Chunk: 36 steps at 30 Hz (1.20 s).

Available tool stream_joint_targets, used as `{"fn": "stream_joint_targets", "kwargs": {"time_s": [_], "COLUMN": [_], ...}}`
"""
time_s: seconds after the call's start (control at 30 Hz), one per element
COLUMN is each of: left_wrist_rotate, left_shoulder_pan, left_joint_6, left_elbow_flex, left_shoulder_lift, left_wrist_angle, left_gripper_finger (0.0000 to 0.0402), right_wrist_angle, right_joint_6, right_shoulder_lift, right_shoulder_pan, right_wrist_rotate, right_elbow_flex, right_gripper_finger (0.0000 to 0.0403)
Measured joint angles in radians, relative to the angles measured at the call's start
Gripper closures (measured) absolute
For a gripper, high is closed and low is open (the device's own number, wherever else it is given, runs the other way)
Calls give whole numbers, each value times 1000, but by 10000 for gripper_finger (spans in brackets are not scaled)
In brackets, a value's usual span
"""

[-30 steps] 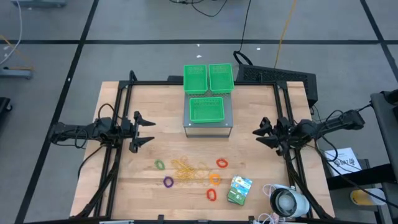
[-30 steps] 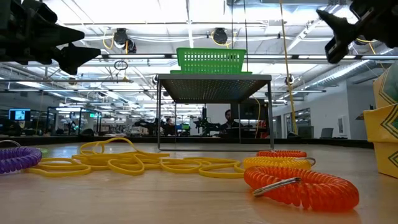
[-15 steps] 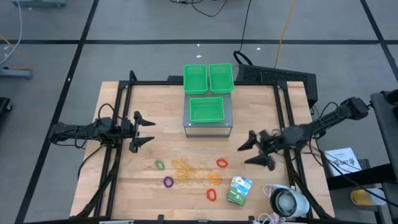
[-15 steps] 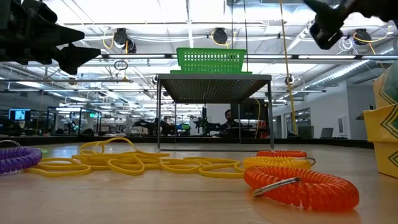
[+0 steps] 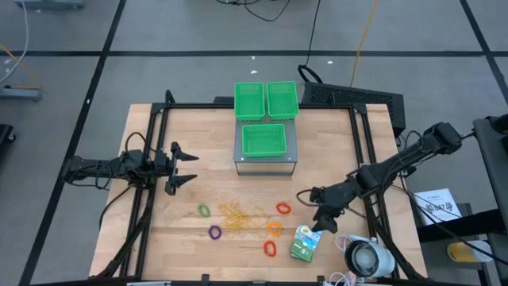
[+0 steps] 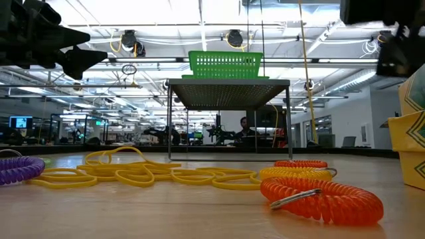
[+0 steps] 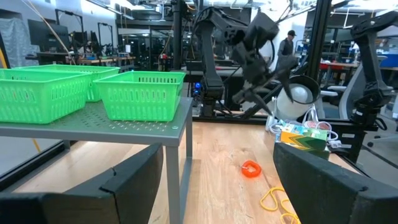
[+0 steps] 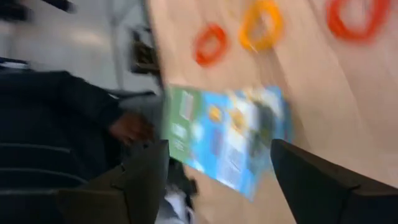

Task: Pick & Place Office Desk Supplies
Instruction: Put the crayon box into the bottom green bin on the shelf

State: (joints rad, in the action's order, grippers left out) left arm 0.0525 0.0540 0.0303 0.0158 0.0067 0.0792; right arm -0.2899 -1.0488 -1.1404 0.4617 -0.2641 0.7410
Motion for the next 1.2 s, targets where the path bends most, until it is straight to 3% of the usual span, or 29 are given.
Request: {"fn": "stream_joint_targets", "kwargs": {"time_s": [0.53,0.9,1.2], "left_wrist_rotate": [0,0,0], "left_shoulder_pan": [0,0,0], "left_joint_6": [0,0,0], "left_elbow_flex": [0,0,0], "left_shoulder_lift": [0,0,0], "left_wrist_angle": [0,0,0], "left_gripper_finger": [91,91,92], "right_wrist_angle": [-36,89,92], "right_joint_6": [-128,-181,-197], "right_shoulder_lift": [-33,-33,-33], "right_shoulder_pan": [45,58,91], "right_wrist_rotate": [-2,-3,20], "right_elbow_flex": [-34,-91,-92], "right_gripper_finger": [140,140,140]}}
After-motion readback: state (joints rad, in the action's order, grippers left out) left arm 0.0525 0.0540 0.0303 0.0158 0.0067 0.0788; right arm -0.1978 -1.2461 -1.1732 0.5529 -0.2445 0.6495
